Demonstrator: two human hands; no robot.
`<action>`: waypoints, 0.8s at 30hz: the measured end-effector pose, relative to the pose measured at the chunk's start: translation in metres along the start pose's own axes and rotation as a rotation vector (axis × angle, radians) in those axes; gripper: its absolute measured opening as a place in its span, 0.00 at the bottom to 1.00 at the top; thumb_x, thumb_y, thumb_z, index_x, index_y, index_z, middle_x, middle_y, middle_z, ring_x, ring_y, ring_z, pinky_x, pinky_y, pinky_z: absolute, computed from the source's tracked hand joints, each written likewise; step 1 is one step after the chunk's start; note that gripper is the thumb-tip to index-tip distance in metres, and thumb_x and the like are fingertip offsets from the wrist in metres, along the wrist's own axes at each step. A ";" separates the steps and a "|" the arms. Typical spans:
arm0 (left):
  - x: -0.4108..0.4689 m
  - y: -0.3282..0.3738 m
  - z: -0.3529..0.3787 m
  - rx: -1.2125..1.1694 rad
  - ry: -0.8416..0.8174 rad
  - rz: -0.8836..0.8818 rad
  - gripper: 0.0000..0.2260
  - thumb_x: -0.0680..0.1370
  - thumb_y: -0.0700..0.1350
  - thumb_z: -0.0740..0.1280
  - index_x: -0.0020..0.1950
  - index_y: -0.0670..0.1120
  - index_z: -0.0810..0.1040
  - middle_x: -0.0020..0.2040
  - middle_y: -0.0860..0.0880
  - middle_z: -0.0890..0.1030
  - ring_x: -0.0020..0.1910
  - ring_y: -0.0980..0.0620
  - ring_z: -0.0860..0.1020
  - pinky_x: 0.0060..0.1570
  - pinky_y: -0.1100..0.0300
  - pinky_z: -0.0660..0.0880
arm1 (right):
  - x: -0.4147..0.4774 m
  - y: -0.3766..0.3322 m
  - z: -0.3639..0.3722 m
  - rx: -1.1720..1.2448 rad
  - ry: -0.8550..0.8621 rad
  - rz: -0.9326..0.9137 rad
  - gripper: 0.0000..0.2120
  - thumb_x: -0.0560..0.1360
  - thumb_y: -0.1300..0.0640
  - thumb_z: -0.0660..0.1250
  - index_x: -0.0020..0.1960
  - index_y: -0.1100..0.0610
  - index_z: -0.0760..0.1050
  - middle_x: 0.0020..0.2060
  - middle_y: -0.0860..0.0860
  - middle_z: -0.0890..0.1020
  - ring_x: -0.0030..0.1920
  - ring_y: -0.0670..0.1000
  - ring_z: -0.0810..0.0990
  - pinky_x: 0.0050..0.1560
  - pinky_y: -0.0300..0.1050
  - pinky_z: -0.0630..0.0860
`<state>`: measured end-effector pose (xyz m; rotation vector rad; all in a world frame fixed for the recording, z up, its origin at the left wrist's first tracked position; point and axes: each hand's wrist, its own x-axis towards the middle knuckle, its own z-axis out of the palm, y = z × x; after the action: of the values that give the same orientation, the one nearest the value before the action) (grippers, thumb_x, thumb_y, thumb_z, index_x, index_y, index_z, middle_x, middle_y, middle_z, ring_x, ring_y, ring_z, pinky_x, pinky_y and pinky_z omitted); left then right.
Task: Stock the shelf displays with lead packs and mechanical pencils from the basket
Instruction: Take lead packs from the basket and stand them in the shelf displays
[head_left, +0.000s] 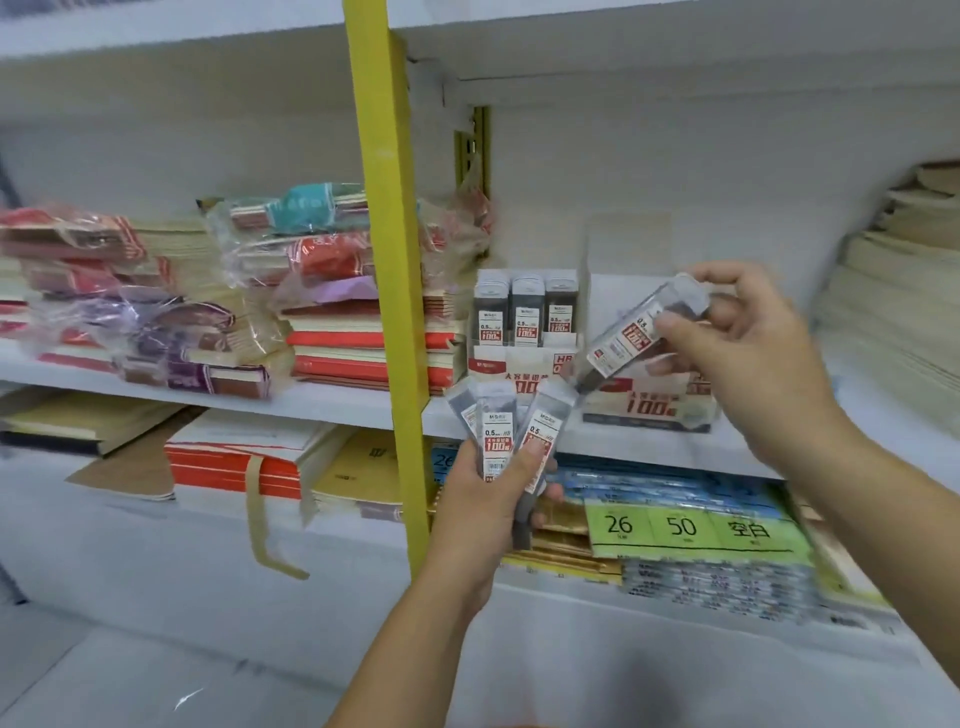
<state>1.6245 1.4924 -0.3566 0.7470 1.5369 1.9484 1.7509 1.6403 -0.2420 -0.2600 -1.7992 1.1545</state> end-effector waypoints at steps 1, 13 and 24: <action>0.002 0.005 -0.006 -0.007 0.030 0.013 0.11 0.70 0.63 0.71 0.50 0.65 0.79 0.44 0.51 0.87 0.38 0.52 0.83 0.36 0.55 0.77 | 0.012 -0.010 0.007 -0.052 -0.027 -0.087 0.14 0.76 0.62 0.68 0.50 0.43 0.72 0.44 0.48 0.85 0.41 0.49 0.86 0.39 0.40 0.82; 0.023 0.023 -0.033 -0.036 0.150 0.107 0.13 0.72 0.59 0.71 0.54 0.60 0.77 0.43 0.56 0.86 0.40 0.54 0.86 0.32 0.63 0.81 | 0.108 0.003 0.074 -0.835 -0.393 -0.243 0.12 0.75 0.53 0.70 0.54 0.46 0.70 0.44 0.45 0.81 0.45 0.46 0.79 0.45 0.48 0.78; 0.026 0.026 -0.032 -0.020 0.154 0.139 0.22 0.64 0.64 0.71 0.55 0.58 0.78 0.43 0.52 0.86 0.36 0.53 0.85 0.34 0.63 0.79 | 0.089 0.013 0.072 -0.946 -0.262 -0.409 0.10 0.77 0.48 0.64 0.57 0.47 0.78 0.47 0.43 0.75 0.48 0.42 0.71 0.45 0.39 0.68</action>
<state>1.5816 1.4843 -0.3355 0.7281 1.5894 2.1644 1.6425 1.6585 -0.2069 -0.2655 -2.3881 -0.0109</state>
